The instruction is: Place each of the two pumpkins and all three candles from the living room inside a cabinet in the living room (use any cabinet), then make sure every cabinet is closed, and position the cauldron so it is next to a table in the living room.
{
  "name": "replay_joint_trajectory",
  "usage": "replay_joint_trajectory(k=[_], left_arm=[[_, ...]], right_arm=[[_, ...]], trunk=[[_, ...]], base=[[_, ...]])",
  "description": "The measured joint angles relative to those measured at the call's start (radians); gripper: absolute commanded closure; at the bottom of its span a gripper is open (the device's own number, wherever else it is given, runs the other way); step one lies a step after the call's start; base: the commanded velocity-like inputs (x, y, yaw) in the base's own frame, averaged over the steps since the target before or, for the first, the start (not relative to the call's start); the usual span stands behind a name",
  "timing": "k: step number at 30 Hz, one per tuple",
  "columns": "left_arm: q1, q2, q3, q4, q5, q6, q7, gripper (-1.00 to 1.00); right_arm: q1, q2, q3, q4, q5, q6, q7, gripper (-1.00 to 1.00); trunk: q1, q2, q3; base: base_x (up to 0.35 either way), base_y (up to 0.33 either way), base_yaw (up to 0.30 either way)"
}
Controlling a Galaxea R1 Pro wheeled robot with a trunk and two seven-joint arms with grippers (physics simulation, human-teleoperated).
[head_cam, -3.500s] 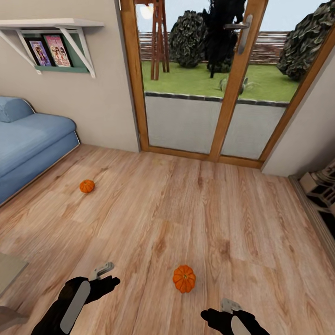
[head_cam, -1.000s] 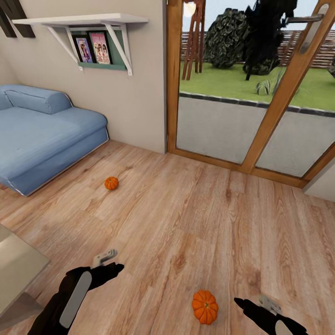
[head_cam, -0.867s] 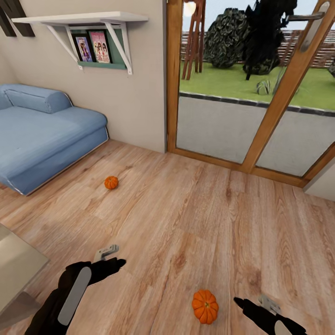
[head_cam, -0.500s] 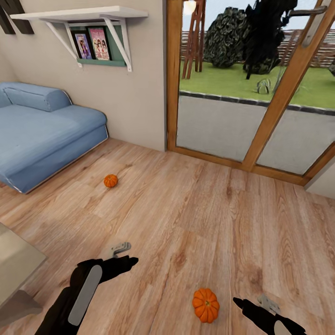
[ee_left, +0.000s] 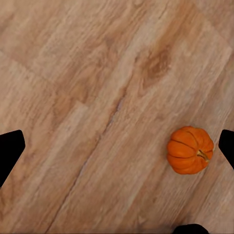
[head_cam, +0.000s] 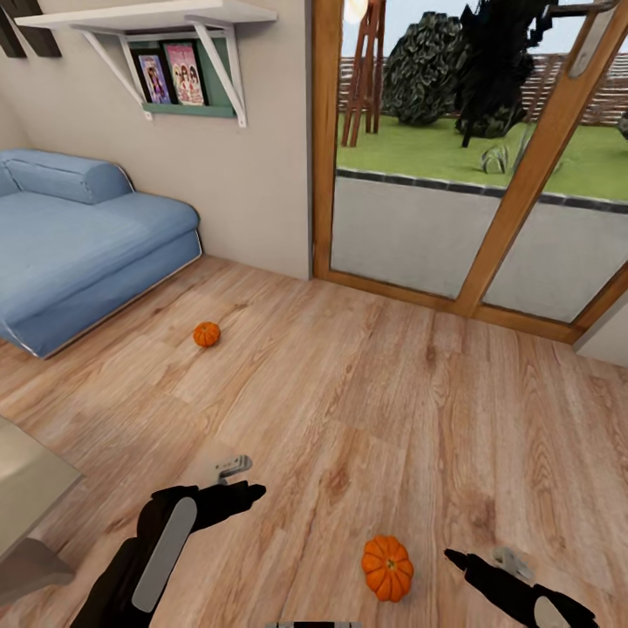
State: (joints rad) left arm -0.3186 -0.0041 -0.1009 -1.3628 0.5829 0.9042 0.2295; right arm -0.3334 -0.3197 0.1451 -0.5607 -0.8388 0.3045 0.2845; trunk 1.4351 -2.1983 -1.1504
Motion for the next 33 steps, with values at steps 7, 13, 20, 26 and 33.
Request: replay_joint_trajectory(k=[7, 13, 20, 26, 33], left_arm=[[0.000, -0.001, -0.002, 0.000, 0.000, 0.002, 0.000, -1.00], [0.000, 0.000, 0.002, 0.000, 0.000, 0.003, -0.001, -1.00], [0.000, 0.001, 0.005, -0.023, 0.002, 0.023, -0.005, -1.00], [0.000, 0.005, 0.012, -0.041, 0.062, 0.071, -0.011, -1.00], [0.000, 0.078, 0.049, -0.075, 0.275, 0.135, -0.011, -1.00]], right_arm=[[-0.122, -0.020, -0.061, 0.036, -0.001, 0.079, 0.011, -1.00], [-0.180, -0.006, -0.052, 0.125, 0.013, 0.082, 0.012, -1.00], [-0.176, -0.015, -0.051, 0.138, 0.016, 0.082, 0.026, -1.00], [-0.175, -0.009, -0.049, 0.139, 0.018, 0.080, 0.108, -1.00], [-0.175, -0.005, -0.047, 0.138, 0.019, 0.080, 0.118, -1.00]], trunk=[[0.027, -0.049, -0.022], [0.050, -0.091, -0.041], [0.077, -0.140, -0.063], [0.100, -0.182, -0.081], [0.127, -0.231, -0.103]], base=[[0.000, 0.000, 0.000], [0.000, 0.000, 0.000], [0.000, 0.000, 0.000], [0.000, 0.000, 0.000], [0.000, 0.000, 0.000]])
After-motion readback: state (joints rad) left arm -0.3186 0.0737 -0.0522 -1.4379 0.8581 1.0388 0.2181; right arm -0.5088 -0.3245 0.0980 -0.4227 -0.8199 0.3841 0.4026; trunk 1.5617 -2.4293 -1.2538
